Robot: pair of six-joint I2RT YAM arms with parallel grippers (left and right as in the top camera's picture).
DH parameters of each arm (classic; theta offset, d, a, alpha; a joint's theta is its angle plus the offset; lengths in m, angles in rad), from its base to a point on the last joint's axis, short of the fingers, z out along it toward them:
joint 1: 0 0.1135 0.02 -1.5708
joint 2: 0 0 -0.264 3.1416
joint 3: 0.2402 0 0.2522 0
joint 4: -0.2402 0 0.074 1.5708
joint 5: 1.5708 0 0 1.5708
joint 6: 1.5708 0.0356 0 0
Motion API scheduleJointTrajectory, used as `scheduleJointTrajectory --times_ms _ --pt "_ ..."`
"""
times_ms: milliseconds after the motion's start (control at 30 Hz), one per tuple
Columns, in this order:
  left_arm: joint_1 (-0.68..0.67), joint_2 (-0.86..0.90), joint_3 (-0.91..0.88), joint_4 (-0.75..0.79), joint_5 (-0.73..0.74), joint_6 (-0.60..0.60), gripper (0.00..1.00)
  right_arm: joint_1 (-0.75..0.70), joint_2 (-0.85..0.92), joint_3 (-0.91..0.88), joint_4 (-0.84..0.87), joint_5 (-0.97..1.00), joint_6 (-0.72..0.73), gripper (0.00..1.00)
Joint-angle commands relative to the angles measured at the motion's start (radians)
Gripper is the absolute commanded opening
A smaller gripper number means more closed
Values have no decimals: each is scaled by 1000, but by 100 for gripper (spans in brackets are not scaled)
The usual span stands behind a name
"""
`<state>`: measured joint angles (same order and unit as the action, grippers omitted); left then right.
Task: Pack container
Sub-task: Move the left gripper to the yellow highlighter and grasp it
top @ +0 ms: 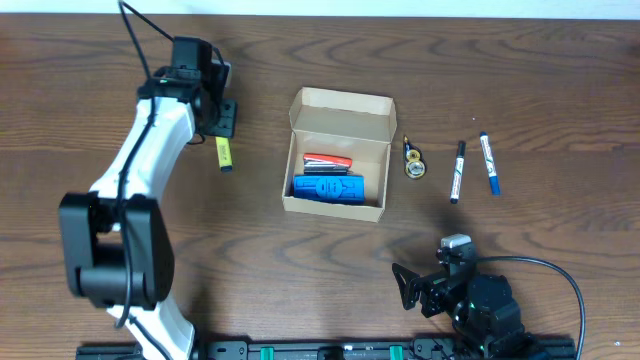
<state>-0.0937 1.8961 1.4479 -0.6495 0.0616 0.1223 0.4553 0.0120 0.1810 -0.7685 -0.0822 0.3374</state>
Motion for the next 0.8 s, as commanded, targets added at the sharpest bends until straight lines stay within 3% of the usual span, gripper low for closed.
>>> scheduleJointTrajectory --times_ms 0,767 --pt "3 61 -4 10 11 -79 54 10 -6 -11 -2 -4 14 99" --pt "2 219 -5 55 -43 -157 53 10 -6 -11 -2 -4 14 99"
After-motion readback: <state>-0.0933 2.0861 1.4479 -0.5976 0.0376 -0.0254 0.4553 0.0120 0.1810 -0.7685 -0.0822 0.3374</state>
